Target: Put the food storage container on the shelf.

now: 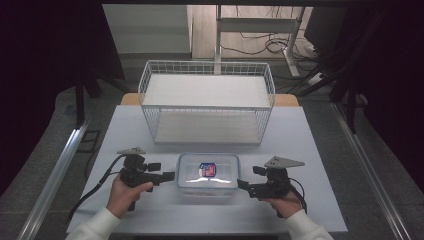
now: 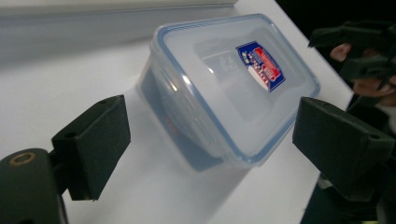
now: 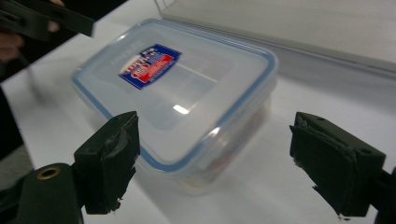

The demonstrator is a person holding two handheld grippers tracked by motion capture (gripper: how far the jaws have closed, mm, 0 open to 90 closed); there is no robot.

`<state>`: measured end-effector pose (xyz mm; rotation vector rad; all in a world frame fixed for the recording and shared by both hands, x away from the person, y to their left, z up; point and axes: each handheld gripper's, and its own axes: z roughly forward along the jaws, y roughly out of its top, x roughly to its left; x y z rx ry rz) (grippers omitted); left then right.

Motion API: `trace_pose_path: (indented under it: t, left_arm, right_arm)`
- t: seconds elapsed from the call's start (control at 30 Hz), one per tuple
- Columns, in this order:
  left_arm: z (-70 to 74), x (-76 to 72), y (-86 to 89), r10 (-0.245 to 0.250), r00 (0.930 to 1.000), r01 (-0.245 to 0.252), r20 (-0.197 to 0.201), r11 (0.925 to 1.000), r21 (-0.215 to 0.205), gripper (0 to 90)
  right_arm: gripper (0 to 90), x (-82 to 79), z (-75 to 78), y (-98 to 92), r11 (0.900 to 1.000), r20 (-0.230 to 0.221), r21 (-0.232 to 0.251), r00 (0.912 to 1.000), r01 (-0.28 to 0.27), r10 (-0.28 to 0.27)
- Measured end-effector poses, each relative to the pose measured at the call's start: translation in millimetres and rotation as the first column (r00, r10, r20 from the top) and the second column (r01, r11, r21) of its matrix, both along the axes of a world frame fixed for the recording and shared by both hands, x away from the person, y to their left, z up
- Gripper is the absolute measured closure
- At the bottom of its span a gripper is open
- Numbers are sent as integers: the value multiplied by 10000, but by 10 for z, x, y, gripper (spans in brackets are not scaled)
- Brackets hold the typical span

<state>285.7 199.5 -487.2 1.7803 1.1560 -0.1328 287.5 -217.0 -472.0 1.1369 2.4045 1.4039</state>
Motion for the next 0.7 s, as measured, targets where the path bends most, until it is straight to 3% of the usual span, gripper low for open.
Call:
trace_pose_path:
  t: [0.1, 0.23, 0.27, 0.37, 0.43, 0.7]
  left_arm:
    - [-78, 127, -29, -248, 9980, 218, -575, 9984, -516, 115]
    - [-146, 200, -68, -392, 9943, 316, -988, 9965, -774, 119]
    - [-183, 239, -83, -436, 9921, 339, -1175, 9960, -832, 124]
    - [-228, 285, -97, -526, 9896, 404, -1336, 9949, -928, 133]
    - [-286, 345, -128, -754, 9838, 556, -1626, 9909, -1228, 140]
    - [-418, 404, -214, -1279, 9683, 938, -2146, 9823, -1624, 185]
  right_arm:
    - [137, 61, -40, 38, 9992, -724, 380, 9973, -125, 152]
    - [125, 103, -65, 64, 9992, -941, 370, 9955, -116, 150]
    - [120, 160, -84, 75, 9982, -1240, 596, 9922, -55, 129]
    - [118, 208, -97, 75, 9973, -1445, 732, 9895, 11, 95]
    - [112, 294, -136, 78, 9956, -1866, 936, 9824, 92, 84]
    - [107, 410, -203, 93, 9939, -2424, 1091, 9701, 163, 107]
